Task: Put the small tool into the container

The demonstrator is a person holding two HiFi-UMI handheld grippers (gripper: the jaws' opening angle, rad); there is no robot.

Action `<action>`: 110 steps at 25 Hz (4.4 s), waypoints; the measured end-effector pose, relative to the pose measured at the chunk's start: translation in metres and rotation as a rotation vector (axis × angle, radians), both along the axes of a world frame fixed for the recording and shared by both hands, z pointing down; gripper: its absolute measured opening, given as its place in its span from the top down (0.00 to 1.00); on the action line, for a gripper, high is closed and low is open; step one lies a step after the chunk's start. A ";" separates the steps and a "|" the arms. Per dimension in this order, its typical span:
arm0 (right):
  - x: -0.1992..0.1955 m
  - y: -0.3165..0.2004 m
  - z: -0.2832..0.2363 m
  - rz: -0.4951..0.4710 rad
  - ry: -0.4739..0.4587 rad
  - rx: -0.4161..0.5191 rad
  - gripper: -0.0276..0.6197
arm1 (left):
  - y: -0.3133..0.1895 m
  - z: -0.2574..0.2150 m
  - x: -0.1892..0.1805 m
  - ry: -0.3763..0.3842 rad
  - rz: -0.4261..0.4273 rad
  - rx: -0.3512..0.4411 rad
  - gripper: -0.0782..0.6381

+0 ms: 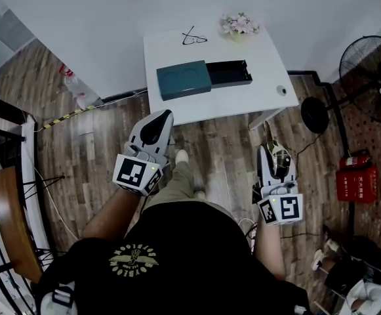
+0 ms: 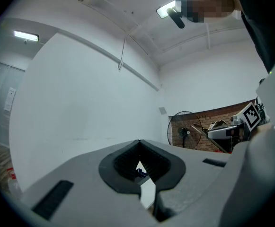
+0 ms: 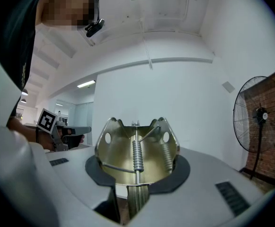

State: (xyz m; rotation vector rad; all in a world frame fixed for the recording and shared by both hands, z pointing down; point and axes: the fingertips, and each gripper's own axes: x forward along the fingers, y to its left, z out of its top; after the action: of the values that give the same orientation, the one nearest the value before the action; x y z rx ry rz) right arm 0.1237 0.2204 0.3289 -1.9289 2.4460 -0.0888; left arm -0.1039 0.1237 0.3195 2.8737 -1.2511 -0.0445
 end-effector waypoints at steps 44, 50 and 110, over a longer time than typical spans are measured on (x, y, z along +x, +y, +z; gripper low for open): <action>0.032 -0.146 0.046 0.009 -0.028 -0.130 0.76 | -0.140 0.054 0.056 -0.072 0.058 -0.120 0.88; 0.033 -0.177 0.035 0.002 -0.037 -0.111 0.76 | -0.166 0.047 0.060 -0.070 0.066 -0.115 0.88; 0.103 -0.490 0.077 -0.185 -0.031 -0.185 0.76 | -0.433 0.113 0.166 -0.076 0.007 -0.225 0.88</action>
State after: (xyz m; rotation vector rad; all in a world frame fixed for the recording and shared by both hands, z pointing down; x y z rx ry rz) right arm 0.2266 -0.2700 0.4056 -1.7414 2.6746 -0.3575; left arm 0.0626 -0.3090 0.4322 2.7091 -1.1730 0.1947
